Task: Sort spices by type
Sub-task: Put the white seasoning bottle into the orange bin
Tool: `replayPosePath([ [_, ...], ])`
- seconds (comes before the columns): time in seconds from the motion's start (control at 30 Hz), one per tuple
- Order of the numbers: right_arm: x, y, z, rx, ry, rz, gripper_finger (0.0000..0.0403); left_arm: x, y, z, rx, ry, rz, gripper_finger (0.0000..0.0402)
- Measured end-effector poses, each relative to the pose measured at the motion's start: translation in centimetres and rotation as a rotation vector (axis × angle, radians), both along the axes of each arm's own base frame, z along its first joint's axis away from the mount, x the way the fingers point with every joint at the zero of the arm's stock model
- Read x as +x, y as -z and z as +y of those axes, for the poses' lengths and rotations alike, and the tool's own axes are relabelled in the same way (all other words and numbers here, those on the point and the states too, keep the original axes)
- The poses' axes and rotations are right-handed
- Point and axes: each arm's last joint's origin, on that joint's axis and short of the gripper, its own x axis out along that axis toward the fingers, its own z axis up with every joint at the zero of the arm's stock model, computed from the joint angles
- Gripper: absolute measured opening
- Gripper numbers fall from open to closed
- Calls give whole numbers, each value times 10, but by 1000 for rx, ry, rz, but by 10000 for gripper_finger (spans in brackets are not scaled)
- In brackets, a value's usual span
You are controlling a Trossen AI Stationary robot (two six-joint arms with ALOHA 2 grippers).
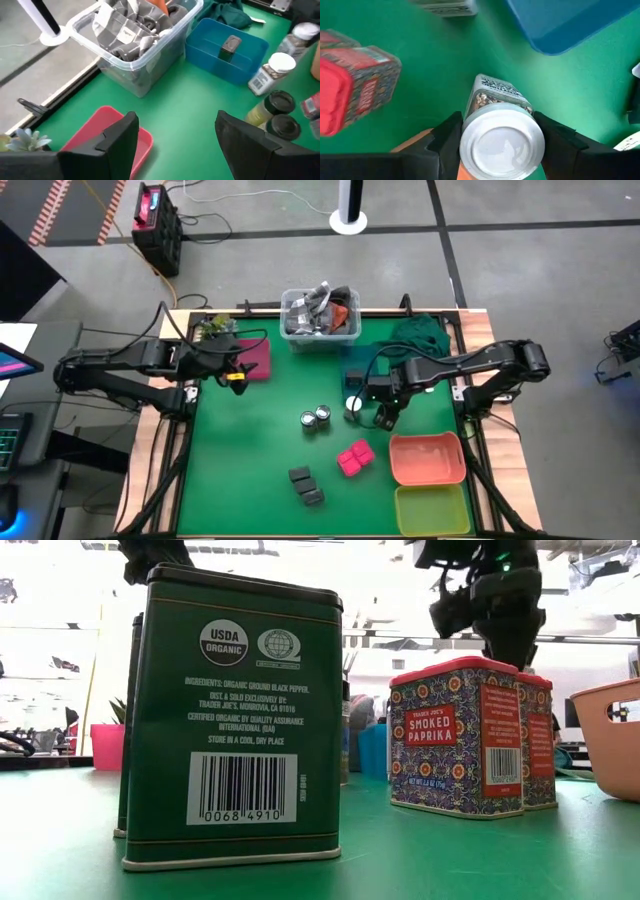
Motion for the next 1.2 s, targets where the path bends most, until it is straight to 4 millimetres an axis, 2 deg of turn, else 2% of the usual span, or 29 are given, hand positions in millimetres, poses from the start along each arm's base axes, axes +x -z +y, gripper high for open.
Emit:
replayPosePath([
  [0.13, 0, -16, 2, -28, -40, 17, 231, 0, 0, 0, 19, -1, 8, 249],
  [0.33, -14, -55, 16, -85, -153, 15, 231, 0, 0, 0, -1, -18, -7, 249],
  [0.43, -29, -75, 26, -93, -121, -71, 231, 0, 0, 1, 2, -27, -9, 249],
  [0.53, -52, -87, 35, -73, -67, -66, 231, 0, 0, 1, -2, -37, -15, 249],
  [0.7, -83, -101, 66, -7, -121, -118, 236, 2, -3, 1, 14, -33, -41, 249],
  [0.83, -92, -100, 93, 28, -186, -126, 236, 6, -7, 2, 36, -37, -91, 249],
  [0.97, -90, -84, 115, -12, -224, -44, 236, 10, -10, 6, 42, -55, -134, 249],
  [1.2, -101, -52, 139, 16, -79, 57, 236, 16, -11, 10, 37, -62, -155, 249],
])
